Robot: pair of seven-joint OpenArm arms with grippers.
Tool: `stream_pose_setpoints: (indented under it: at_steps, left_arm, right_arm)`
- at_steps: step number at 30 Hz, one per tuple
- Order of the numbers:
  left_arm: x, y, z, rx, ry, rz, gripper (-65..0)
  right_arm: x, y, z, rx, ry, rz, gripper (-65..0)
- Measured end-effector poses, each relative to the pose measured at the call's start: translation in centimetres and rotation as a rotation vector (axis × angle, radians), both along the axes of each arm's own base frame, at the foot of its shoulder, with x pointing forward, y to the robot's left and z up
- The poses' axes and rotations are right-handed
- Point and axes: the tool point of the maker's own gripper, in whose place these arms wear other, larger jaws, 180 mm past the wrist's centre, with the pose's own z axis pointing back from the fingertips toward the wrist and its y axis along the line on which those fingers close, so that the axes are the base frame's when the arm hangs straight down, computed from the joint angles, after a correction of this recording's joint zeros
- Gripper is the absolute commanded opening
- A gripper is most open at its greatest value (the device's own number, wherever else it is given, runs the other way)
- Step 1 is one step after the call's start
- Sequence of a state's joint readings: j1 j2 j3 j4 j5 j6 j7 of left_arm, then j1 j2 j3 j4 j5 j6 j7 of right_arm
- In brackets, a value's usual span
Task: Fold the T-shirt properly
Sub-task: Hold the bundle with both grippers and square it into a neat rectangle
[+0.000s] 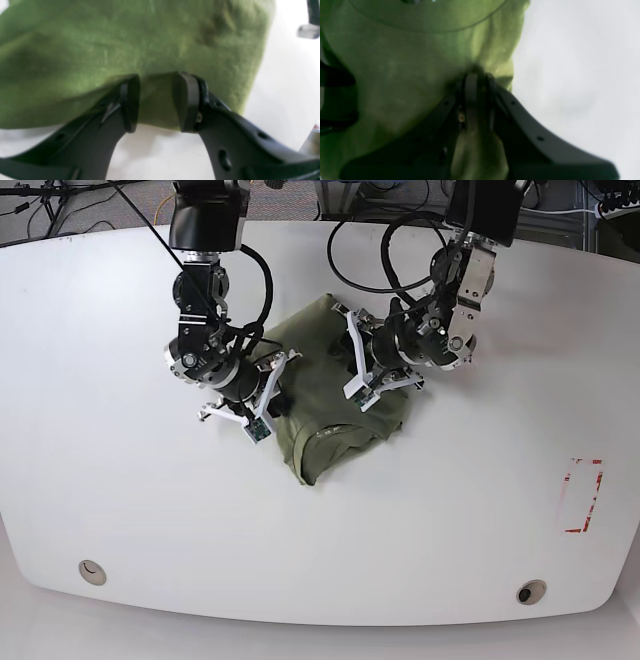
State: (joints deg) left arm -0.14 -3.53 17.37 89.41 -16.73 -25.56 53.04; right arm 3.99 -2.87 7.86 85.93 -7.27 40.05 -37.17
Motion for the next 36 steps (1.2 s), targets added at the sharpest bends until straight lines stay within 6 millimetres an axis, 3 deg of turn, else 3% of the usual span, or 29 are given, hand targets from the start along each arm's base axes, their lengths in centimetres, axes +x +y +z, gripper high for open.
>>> stream_pose_setpoints:
  at_steps: [10, 22, 32, 36]
  left_arm:
    - [0.4, 2.2, -0.4, 0.025, -0.012, 0.001, -41.1]
    - [0.6, 5.2, -0.8, 0.083, -0.021, 0.003, -41.1]
    - [0.9, 5.8, -0.7, 0.089, -0.024, 0.017, -41.1]
    - [1.4, 7.2, -0.2, 0.109, -0.037, 0.056, -41.1]
  right_arm:
    - [-2.1, 0.2, -1.4, 0.030, 0.034, -0.005, -59.9]
    - [-4.5, -0.1, -0.8, 0.000, 0.027, -0.002, -59.9]
    - [-4.8, 0.6, -0.2, -0.003, 0.016, -0.005, -59.9]
    - [-4.8, 0.9, -0.1, 0.003, 0.016, -0.005, -59.9]
